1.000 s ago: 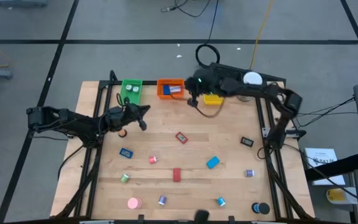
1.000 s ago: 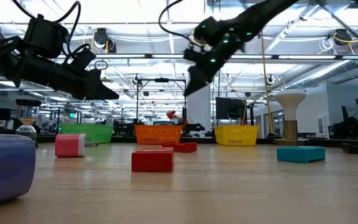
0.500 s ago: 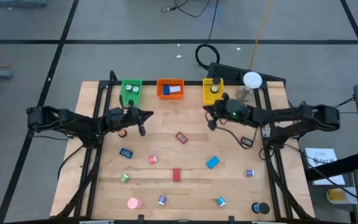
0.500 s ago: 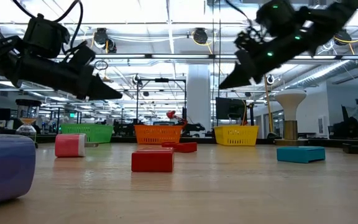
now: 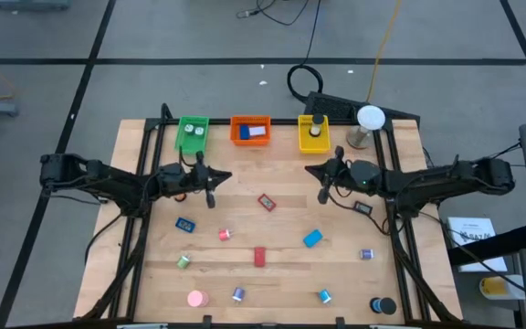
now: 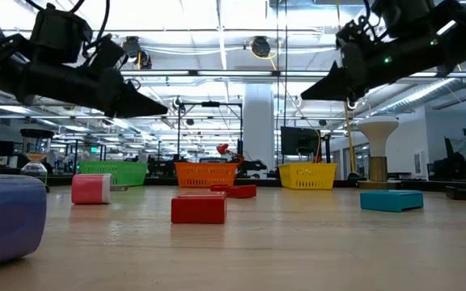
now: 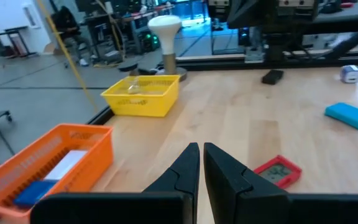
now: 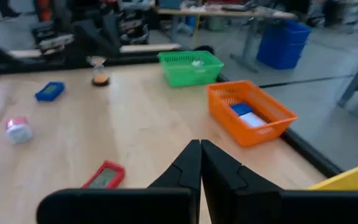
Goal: Pick & Place Office items
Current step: Put the pink hourglass into the yellow bin
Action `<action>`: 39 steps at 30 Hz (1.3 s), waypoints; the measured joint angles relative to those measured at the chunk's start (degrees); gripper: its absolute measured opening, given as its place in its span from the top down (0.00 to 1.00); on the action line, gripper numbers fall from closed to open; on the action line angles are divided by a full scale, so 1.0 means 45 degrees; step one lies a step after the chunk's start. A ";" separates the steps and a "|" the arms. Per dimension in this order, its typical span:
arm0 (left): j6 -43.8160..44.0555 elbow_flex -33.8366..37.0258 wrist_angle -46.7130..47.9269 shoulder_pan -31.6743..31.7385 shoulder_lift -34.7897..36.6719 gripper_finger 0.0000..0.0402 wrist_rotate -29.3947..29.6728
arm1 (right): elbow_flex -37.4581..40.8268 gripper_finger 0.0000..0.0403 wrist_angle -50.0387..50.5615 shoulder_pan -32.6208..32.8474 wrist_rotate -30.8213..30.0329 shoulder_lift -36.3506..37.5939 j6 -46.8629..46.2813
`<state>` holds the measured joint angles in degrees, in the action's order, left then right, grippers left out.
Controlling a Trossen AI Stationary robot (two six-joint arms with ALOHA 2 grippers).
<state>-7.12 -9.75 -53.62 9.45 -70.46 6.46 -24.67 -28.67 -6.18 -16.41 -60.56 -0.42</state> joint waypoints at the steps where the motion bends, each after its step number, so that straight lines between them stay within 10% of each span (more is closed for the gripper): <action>1: -0.0016 -0.0001 0.0008 -0.0108 0.0000 0.92 0.0000 | 0.0000 1.00 0.0006 0.0150 -0.0378 0.0096 0.0010; 13: 0.0202 -0.0597 0.2006 -0.1860 0.0733 0.92 0.0847 | 0.0000 1.00 0.0502 0.1564 -0.1687 0.0269 0.0286; 28: 0.2220 -0.4986 1.4780 -0.4689 0.3091 0.91 0.2361 | 0.0000 0.99 0.1273 0.1929 -0.1641 0.0269 0.0227; 39: 0.3476 -0.5164 1.5326 -0.8063 0.2681 0.86 0.2252 | 0.0000 1.00 0.1141 0.1933 -0.1634 0.0269 0.0587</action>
<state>8.52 -32.99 15.35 -26.83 -58.39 16.59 -24.67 -23.53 2.52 -23.76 -59.35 2.22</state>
